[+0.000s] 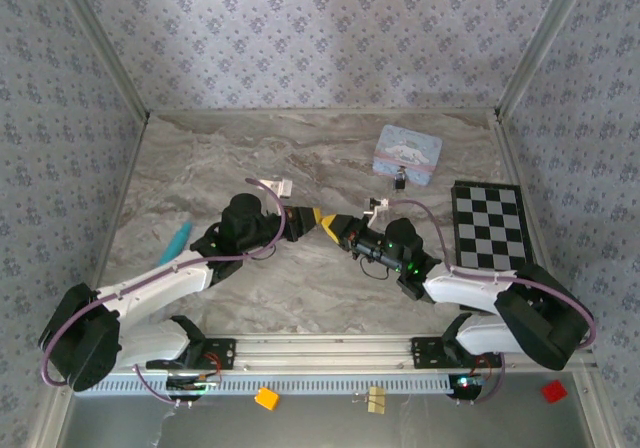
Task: Unlock a padlock with a key
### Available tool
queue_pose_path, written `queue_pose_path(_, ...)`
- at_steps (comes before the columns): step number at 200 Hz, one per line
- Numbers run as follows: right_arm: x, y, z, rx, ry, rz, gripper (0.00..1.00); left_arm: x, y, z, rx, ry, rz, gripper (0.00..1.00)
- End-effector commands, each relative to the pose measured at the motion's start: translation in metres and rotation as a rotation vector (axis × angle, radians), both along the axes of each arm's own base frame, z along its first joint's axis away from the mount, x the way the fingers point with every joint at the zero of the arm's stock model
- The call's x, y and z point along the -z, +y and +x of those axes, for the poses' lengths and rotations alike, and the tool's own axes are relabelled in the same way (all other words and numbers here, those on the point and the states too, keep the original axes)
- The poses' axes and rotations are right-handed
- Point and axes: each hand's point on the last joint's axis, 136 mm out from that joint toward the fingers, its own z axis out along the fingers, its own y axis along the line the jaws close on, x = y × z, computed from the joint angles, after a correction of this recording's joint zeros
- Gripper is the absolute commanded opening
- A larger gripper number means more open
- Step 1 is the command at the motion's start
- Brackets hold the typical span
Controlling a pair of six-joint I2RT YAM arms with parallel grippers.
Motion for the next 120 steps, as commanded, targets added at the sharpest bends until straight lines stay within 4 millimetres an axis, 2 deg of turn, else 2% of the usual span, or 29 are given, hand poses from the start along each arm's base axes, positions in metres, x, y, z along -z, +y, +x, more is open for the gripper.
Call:
queue_pose_path(1,-0.017,0.005,0.002,0.001,-0.035,0.039,0.00,-0.021,-0.003,0.002,-0.001,-0.046,-0.028,0.09)
queue_pose_path(38,-0.014,0.004,0.000,0.001,-0.053,0.004,0.01,-0.025,0.003,0.004,-0.037,-0.050,-0.033,0.03)
queue_pose_path(55,-0.015,0.002,-0.002,-0.003,-0.082,-0.031,0.13,-0.029,0.010,0.006,-0.075,-0.059,-0.031,0.00)
queue_pose_path(75,-0.022,-0.004,-0.004,-0.012,-0.207,-0.108,0.39,-0.035,0.021,0.007,-0.120,-0.075,-0.031,0.00)
queue_pose_path(87,-0.024,-0.008,-0.005,-0.024,-0.304,-0.177,0.51,-0.040,0.028,0.007,-0.141,-0.074,-0.049,0.00)
queue_pose_path(100,-0.025,-0.013,-0.007,-0.022,-0.395,-0.232,0.55,-0.046,0.034,0.008,-0.158,-0.045,-0.098,0.00)
queue_pose_path(120,-0.038,-0.018,-0.014,-0.008,-0.534,-0.227,0.56,-0.055,0.033,0.004,-0.141,-0.021,-0.130,0.00)
